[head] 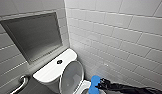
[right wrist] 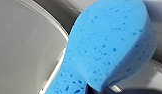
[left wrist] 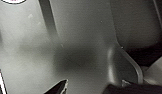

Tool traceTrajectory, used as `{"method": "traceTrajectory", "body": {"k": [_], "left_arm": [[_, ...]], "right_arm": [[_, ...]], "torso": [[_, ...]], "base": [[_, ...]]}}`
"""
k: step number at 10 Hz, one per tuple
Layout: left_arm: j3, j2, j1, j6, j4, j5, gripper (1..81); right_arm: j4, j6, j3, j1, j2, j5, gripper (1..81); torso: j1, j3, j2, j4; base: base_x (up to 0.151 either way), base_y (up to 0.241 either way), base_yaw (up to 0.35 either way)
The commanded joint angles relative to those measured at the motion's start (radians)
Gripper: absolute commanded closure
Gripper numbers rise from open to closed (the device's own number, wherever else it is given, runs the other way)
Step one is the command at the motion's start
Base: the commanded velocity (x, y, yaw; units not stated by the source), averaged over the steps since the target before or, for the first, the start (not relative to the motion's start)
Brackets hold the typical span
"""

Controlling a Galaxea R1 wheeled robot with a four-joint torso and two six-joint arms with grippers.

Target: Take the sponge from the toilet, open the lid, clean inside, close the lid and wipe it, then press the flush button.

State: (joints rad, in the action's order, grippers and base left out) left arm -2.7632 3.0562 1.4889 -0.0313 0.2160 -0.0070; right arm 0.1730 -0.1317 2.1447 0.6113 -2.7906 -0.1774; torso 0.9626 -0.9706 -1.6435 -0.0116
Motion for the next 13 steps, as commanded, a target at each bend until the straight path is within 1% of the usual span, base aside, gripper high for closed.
{"method": "traceTrajectory", "body": {"k": [1, 2, 3, 4, 6, 7, 8, 10, 11, 12, 13], "left_arm": [[0.002, 0.007, -0.002, -0.002, -0.006, 0.073, 1.0], [0.002, 0.007, -0.002, -0.002, -0.006, 0.073, 1.0], [0.002, 0.009, -0.002, -0.004, -0.007, 0.073, 1.0], [0.002, 0.009, -0.002, -0.002, -0.007, 0.073, 1.0], [0.002, 0.010, -0.002, -0.002, -0.007, 0.073, 1.0], [0.002, 0.010, -0.002, -0.002, -0.007, 0.073, 1.0], [0.002, 0.012, -0.002, -0.002, -0.007, 0.073, 1.0], [0.002, 0.012, -0.002, -0.002, -0.007, 0.071, 1.0], [0.002, 0.012, -0.002, -0.002, -0.007, 0.071, 1.0], [0.002, 0.012, -0.002, -0.002, -0.007, 0.070, 1.0], [0.002, 0.012, -0.002, -0.002, -0.007, 0.070, 1.0]], "right_arm": [[0.019, 0.000, -0.031, -0.139, -0.011, -0.031, 81.1], [0.016, 0.000, -0.033, -0.139, -0.019, -0.031, 81.1], [0.011, 0.000, -0.033, -0.144, -0.026, -0.031, 81.1], [0.010, 0.000, -0.034, -0.152, -0.031, -0.031, 81.1], [0.002, 0.000, -0.037, -0.159, -0.045, -0.031, 81.1], [0.000, 0.000, -0.037, -0.170, -0.051, -0.033, 81.1], [-0.001, 0.000, -0.039, -0.184, -0.055, -0.033, 81.1], [-0.001, 0.000, -0.037, -0.213, -0.066, -0.033, 81.1], [-0.001, 0.000, -0.040, -0.224, -0.069, -0.043, 81.1], [0.003, 0.000, -0.039, -0.233, -0.069, -0.080, 81.1], [0.003, 0.000, -0.037, -0.235, -0.071, -0.088, 81.1]], "torso": [[-0.002, -0.062, 0.003, 0.000], [0.016, -0.094, -0.028, 0.000], [0.020, -0.102, -0.037, 0.000], [0.024, -0.123, -0.047, 0.000], [0.028, -0.191, -0.052, 0.000], [0.029, -0.133, -0.052, 0.000], [0.029, -0.162, -0.052, 0.000], [0.029, -0.186, -0.052, 0.000], [0.029, -0.188, -0.052, 0.000], [0.029, -0.187, -0.052, 0.000], [0.029, -0.187, -0.052, 0.000]], "base": [[0.000, 0.000, 0.000], [0.000, 0.000, 0.000], [0.000, 0.000, 0.000], [0.000, 0.000, 0.000], [0.000, 0.000, 0.000], [0.000, 0.000, 0.000], [0.000, 0.000, 0.000], [0.000, 0.000, 0.000], [0.000, 0.000, 0.000], [0.000, 0.000, 0.000], [0.000, 0.000, 0.000]]}}
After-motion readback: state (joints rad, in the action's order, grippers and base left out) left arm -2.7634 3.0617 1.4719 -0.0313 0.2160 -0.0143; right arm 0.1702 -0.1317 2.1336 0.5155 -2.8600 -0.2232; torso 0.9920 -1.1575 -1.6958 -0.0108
